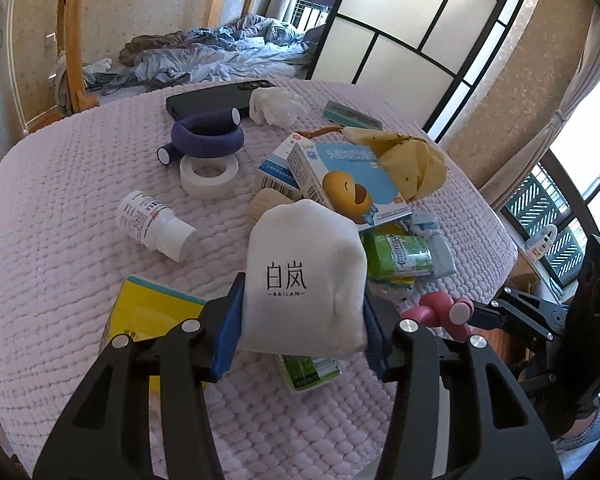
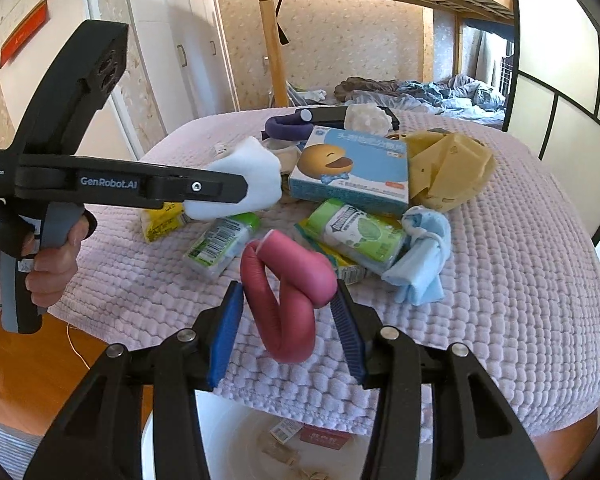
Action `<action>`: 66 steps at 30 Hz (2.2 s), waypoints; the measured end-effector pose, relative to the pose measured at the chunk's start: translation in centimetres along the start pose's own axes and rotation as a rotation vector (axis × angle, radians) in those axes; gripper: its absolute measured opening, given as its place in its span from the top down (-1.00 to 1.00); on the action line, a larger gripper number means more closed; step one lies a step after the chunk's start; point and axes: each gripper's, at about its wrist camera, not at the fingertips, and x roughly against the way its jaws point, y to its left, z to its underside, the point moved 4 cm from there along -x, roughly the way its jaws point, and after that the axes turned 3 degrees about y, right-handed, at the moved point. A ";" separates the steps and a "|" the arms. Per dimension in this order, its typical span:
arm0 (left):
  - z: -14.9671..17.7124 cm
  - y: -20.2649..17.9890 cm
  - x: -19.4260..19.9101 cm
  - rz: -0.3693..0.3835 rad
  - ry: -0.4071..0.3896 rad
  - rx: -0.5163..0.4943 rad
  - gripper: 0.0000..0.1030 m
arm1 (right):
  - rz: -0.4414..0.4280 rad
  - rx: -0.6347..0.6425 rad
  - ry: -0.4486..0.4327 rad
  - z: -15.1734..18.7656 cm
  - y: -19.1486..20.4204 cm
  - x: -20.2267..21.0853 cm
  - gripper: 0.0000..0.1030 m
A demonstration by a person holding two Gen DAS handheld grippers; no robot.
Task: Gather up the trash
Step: 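Carry the white pouch and pink curler off the bed over the white bin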
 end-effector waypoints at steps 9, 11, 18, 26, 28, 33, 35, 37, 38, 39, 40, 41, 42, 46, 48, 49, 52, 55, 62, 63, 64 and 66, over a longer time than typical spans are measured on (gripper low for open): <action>0.9 -1.1 1.0 -0.056 -0.028 0.007 -0.02 | 0.011 -0.013 0.043 1.1 -1.0 0.7 0.13; 1.1 -1.3 1.2 -0.059 -0.032 0.011 -0.02 | 0.006 -0.025 0.052 1.1 -1.2 0.8 0.13; 2.1 -1.8 1.9 -0.073 -0.046 0.040 -0.02 | -0.003 -0.044 0.071 1.2 -1.8 1.1 0.13; 3.5 -2.4 2.8 -0.087 -0.057 0.073 -0.02 | -0.015 -0.037 0.077 1.3 -2.1 2.2 0.13; 3.9 -2.6 3.1 -0.091 -0.061 0.077 -0.02 | -0.016 -0.034 0.076 1.3 -2.2 2.4 0.13; 4.5 -2.9 3.5 -0.093 -0.066 0.094 -0.02 | -0.024 -0.033 0.073 1.4 -2.6 3.1 0.13; 4.9 -3.1 3.8 -0.093 -0.070 0.103 -0.02 | -0.025 -0.031 0.072 1.5 -2.7 3.4 0.13; 5.2 -3.3 3.9 -0.094 -0.074 0.110 -0.02 | -0.028 -0.028 0.071 1.5 -2.8 3.7 0.13; 5.4 -3.4 4.0 -0.094 -0.073 0.112 -0.02 | -0.029 -0.026 0.071 1.6 -2.9 3.8 0.13; 5.5 -3.5 4.0 -0.093 -0.073 0.115 -0.02 | -0.031 -0.023 0.071 1.6 -2.9 3.9 0.13; 5.8 -3.6 4.1 -0.093 -0.072 0.118 -0.02 | -0.032 -0.020 0.071 1.7 -2.9 4.1 0.13; 6.0 -3.7 4.1 -0.092 -0.070 0.121 -0.02 | -0.034 -0.017 0.072 1.6 -2.9 4.2 0.13; 6.2 -3.9 4.1 -0.092 -0.069 0.124 -0.02 | -0.036 -0.014 0.071 1.7 -2.9 4.4 0.13; 6.9 -4.4 4.3 -0.096 -0.068 0.129 -0.02 | -0.046 -0.008 0.075 2.1 -3.0 4.9 0.13; 7.3 -4.7 4.4 -0.095 -0.070 0.136 -0.02 | -0.053 -0.006 0.077 2.3 -3.1 5.2 0.13; 7.5 -4.9 4.5 -0.093 -0.070 0.139 -0.02 | -0.057 -0.006 0.079 2.4 -3.1 5.3 0.13; 7.9 -5.2 4.6 -0.097 -0.071 0.145 -0.02 | -0.065 -0.003 0.084 2.8 -3.1 5.7 0.13; 8.4 -5.7 4.8 -0.096 -0.069 0.150 -0.02 | -0.075 -0.002 0.088 3.2 -3.1 6.2 0.13; 9.6 -6.6 5.1 -0.092 -0.064 0.157 -0.02 | -0.086 0.001 0.093 4.2 -3.1 7.2 0.13; 9.8 -6.8 5.1 -0.089 -0.063 0.156 -0.02 | -0.088 0.001 0.094 4.3 -3.0 7.4 0.13; 9.9 -6.9 5.1 -0.088 -0.064 0.156 -0.02 | -0.089 0.002 0.094 4.5 -3.0 7.6 0.13; 10.2 -7.3 5.1 -0.084 -0.061 0.152 -0.02 | -0.092 0.004 0.096 4.8 -2.9 7.8 0.13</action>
